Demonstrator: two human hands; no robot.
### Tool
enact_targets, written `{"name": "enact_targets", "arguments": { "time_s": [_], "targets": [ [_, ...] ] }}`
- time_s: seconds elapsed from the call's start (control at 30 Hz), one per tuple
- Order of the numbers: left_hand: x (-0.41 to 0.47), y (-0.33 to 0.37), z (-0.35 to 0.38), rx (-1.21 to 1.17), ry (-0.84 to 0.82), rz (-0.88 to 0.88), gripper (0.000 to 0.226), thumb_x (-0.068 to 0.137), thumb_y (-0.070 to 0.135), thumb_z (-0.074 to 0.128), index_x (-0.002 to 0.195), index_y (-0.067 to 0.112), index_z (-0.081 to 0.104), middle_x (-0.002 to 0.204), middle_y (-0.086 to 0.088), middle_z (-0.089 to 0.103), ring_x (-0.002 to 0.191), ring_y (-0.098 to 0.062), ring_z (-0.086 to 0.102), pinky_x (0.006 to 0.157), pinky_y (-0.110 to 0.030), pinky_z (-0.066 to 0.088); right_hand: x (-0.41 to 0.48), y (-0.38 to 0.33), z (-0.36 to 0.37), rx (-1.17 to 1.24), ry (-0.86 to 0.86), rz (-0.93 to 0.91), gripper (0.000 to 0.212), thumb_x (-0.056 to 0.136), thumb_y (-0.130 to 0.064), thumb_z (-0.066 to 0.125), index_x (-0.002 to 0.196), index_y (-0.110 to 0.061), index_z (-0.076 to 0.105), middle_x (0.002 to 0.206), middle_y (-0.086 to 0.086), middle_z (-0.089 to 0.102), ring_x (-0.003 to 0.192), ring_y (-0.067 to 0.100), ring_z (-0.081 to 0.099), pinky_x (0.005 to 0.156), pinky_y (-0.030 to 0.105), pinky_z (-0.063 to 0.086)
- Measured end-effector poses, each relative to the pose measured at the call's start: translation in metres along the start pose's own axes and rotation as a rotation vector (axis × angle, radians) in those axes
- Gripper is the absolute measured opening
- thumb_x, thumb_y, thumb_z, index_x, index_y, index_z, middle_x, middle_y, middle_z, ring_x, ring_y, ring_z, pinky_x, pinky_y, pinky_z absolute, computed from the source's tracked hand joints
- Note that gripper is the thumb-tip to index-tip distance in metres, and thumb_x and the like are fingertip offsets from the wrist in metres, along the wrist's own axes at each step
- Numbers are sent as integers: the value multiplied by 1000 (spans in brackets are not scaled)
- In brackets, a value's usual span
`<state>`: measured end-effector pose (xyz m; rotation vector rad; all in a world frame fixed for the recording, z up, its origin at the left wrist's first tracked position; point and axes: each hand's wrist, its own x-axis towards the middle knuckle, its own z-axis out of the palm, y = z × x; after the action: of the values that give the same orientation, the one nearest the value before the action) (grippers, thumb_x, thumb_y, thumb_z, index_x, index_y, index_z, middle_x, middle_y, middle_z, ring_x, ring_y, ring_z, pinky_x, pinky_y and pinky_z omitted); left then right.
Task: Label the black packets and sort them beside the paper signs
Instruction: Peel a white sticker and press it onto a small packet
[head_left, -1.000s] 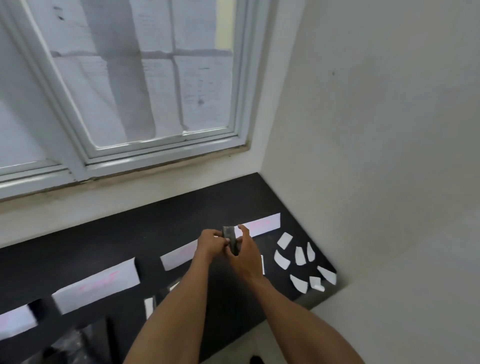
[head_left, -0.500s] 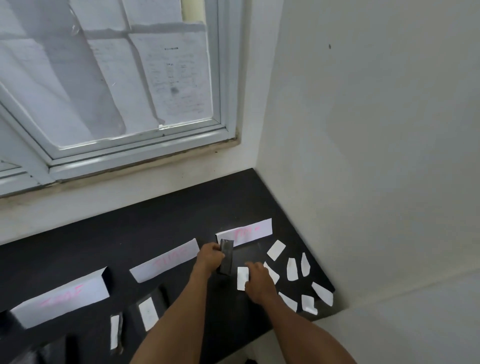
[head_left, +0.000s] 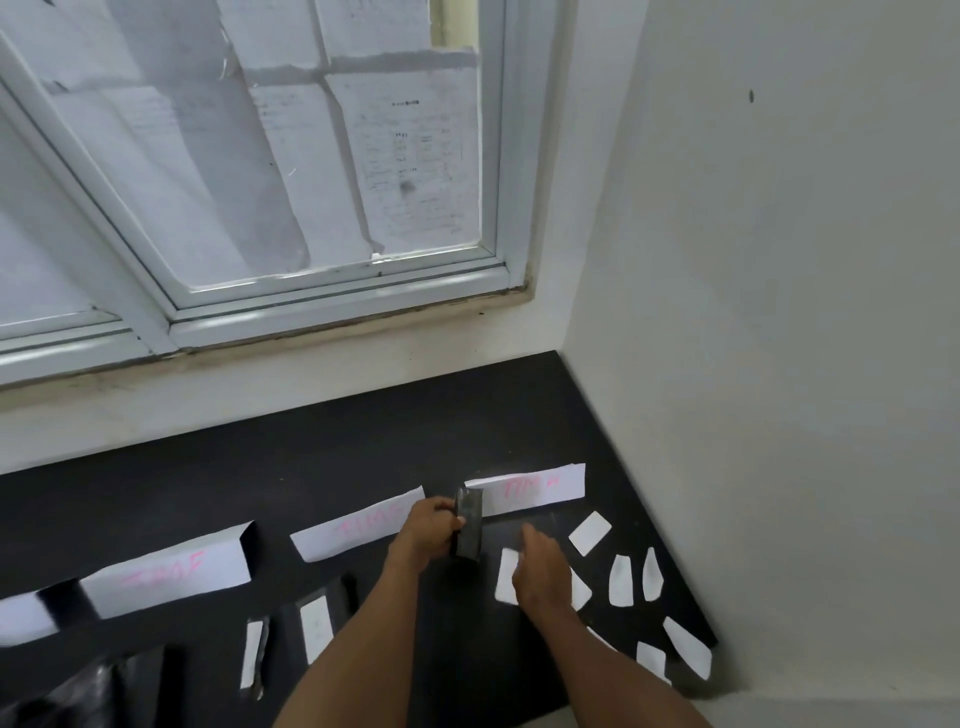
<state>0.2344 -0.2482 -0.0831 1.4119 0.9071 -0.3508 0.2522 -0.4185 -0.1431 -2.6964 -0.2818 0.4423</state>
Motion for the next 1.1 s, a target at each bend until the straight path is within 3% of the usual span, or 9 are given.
{"name": "enact_targets", "arguments": {
  "time_s": [0.13, 0.23, 0.37, 0.57, 0.67, 0.77, 0.9, 1.1],
  "targets": [
    [-9, 7, -11, -167, 18, 16, 25, 90, -13, 48, 105, 1, 61, 88, -14, 65, 76, -23, 64, 60, -33, 55, -5, -30, -26, 316, 204, -105, 33, 88, -5, 46, 117, -20, 53, 104, -1, 62, 98, 19, 57, 79, 32, 48],
    [-24, 19, -25, -205, 9, 17, 21, 93, -7, 50, 100, 9, 61, 87, -10, 64, 76, -20, 62, 56, -31, 52, -4, -63, -56, 510, 263, -189, 28, 87, -7, 49, 111, -22, 53, 80, -8, 59, 73, 6, 58, 64, 19, 45],
    [-47, 34, -49, -230, -7, 45, 24, 93, -4, 46, 102, 11, 62, 91, -12, 65, 79, -23, 63, 64, -36, 54, -11, -110, -91, 590, 235, -336, 33, 81, -2, 53, 109, -21, 51, 75, -5, 59, 67, 4, 57, 63, 15, 46],
    [-88, 49, -92, -259, -19, 124, 33, 93, -4, 42, 118, 8, 59, 108, -19, 64, 97, -32, 63, 86, -47, 54, -35, -169, -112, 626, 241, -368, 29, 85, -4, 55, 104, -25, 48, 73, -7, 59, 66, 4, 59, 59, 12, 47],
    [-105, 52, -113, -364, -18, 152, 32, 95, -1, 40, 122, 6, 56, 107, -22, 64, 92, -34, 63, 72, -48, 57, -47, -190, -112, 626, 235, -355, 26, 85, -6, 57, 105, -22, 49, 73, -7, 59, 66, 6, 59, 61, 14, 45],
    [-121, 49, -133, -415, -93, 150, 29, 99, 25, 46, 117, 6, 59, 99, -18, 68, 84, -30, 65, 52, -36, 55, -60, -207, -108, 590, 259, -343, 26, 86, -8, 57, 104, -24, 47, 74, -8, 60, 68, 7, 60, 61, 14, 44],
    [-127, 43, -150, -341, -155, 159, 41, 93, 50, 51, 108, 13, 62, 109, -20, 67, 99, -35, 64, 65, -42, 57, -72, -220, -102, 540, 286, -338, 26, 88, -8, 57, 104, -25, 45, 76, -10, 59, 68, 5, 60, 59, 10, 42],
    [-129, 30, -168, -234, -189, 169, 43, 87, 44, 62, 113, 10, 67, 110, -16, 69, 104, -34, 64, 88, -45, 55, -84, -232, -92, 480, 284, -322, 28, 89, -9, 58, 113, -17, 46, 80, -7, 59, 75, 9, 62, 69, 24, 52]
  ]
}}
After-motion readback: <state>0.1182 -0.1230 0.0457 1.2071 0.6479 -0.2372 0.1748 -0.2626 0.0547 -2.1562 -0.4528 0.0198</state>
